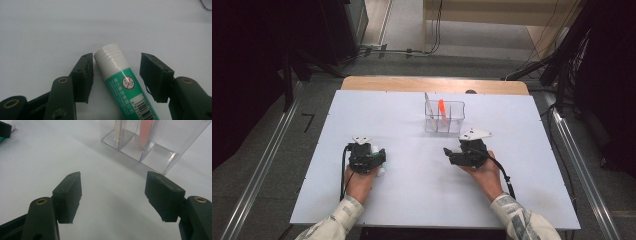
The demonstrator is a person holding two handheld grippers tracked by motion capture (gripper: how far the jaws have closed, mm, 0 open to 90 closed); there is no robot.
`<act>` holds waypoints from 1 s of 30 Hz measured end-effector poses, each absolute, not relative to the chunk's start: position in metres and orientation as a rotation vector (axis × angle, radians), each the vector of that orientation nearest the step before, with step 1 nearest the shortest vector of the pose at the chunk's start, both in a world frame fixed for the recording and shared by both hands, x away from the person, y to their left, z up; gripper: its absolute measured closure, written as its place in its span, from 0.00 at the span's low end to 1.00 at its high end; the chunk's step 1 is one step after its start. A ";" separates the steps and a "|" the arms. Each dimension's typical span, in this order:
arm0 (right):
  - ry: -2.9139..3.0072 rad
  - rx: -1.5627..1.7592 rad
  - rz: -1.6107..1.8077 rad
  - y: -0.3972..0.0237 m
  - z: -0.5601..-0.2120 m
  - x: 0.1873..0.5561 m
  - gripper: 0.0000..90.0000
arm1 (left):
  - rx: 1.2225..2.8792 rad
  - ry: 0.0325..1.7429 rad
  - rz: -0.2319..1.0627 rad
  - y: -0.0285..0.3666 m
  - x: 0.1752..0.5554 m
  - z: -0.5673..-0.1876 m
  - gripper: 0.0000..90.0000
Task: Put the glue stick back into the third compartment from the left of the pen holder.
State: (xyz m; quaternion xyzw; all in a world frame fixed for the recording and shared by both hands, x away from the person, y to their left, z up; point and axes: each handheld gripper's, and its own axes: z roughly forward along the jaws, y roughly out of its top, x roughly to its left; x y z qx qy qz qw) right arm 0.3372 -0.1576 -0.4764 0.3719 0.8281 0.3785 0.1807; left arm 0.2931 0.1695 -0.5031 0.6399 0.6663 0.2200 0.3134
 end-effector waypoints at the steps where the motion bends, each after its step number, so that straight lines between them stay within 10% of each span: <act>1: 2.339 1.050 1.070 -0.158 -0.476 0.337 0.31 | 1.689 1.757 0.583 0.169 0.293 -0.503 0.51; 30: 2.337 1.064 1.069 -0.159 -0.476 0.338 0.32 | 1.769 1.712 0.623 0.160 0.289 -0.502 0.72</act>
